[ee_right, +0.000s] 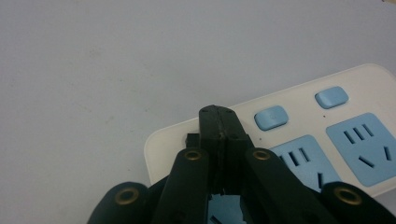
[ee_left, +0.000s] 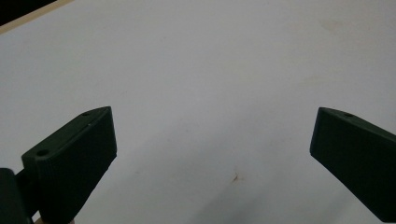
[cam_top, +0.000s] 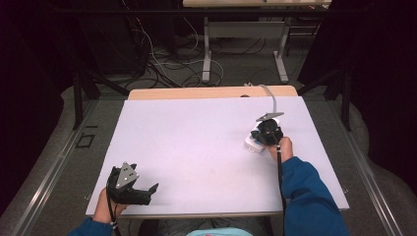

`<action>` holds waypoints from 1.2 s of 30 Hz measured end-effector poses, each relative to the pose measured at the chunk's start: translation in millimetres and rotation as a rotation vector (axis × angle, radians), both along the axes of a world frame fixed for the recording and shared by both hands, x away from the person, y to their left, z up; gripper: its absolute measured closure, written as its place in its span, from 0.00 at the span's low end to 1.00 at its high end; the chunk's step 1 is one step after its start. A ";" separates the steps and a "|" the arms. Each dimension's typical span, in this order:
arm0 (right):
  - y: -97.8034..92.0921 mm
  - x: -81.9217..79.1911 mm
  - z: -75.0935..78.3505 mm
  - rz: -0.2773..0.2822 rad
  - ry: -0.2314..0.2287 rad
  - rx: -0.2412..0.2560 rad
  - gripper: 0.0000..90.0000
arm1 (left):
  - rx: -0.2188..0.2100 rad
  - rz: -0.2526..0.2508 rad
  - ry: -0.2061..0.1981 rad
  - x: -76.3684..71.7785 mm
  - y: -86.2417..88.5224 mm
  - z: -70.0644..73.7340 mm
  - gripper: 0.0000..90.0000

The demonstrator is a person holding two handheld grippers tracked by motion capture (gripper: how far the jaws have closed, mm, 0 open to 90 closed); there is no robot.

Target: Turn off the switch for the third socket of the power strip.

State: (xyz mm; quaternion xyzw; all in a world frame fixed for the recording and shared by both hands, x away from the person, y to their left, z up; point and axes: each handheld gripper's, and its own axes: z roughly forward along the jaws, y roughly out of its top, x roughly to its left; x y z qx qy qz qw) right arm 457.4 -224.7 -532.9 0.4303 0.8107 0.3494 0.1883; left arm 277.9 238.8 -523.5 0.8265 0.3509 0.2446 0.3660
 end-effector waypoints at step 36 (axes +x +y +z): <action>4.0 -4.7 7.1 -0.004 -0.049 -0.036 0.98 | -0.005 -0.003 0.002 0.1 -0.1 0.0 0.01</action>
